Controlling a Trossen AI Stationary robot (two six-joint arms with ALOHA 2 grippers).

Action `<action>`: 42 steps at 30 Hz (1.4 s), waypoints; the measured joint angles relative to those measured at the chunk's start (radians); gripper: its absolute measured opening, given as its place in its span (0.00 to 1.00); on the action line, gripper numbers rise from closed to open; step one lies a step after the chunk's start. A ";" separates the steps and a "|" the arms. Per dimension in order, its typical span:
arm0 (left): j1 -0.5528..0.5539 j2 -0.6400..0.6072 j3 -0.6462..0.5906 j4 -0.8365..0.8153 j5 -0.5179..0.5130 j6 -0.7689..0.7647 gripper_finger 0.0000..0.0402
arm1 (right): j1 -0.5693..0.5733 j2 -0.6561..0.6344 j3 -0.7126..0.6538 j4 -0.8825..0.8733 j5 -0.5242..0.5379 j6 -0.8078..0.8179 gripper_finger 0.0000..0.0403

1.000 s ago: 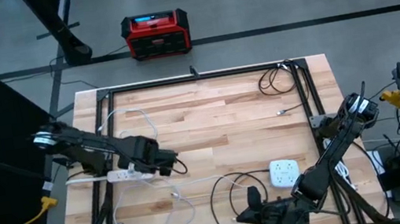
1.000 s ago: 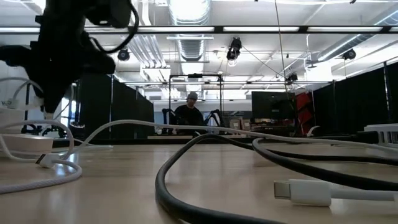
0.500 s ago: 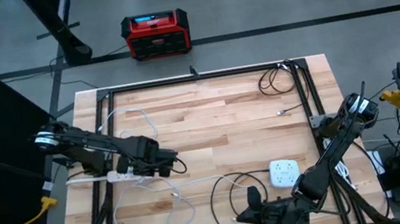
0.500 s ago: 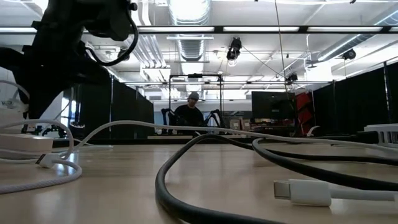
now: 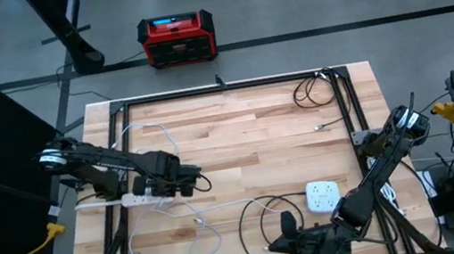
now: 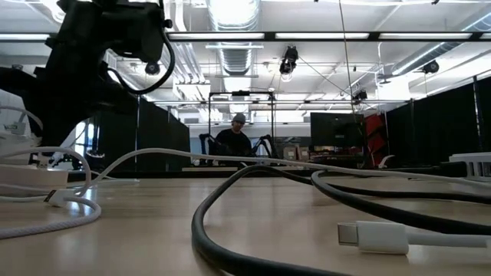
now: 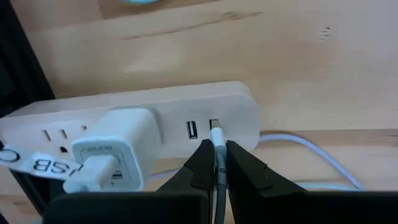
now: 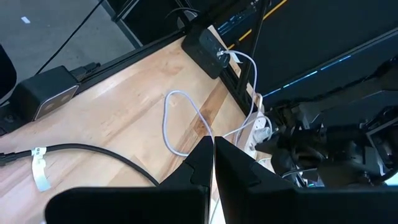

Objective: Insert USB
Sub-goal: Insert the white charger cable into the left white outlet extension

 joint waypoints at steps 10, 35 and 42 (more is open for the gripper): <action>0.001 -0.005 -0.030 0.019 0.001 -0.018 0.03 | 0.000 0.000 -0.001 -0.001 0.000 0.012 0.00; 0.009 -0.003 -0.069 0.062 0.007 -0.059 0.03 | 0.021 -0.001 -0.002 -0.010 0.000 0.029 0.00; 0.009 -0.006 -0.089 0.074 0.008 -0.074 0.03 | 0.023 -0.001 -0.002 -0.015 0.000 0.043 0.00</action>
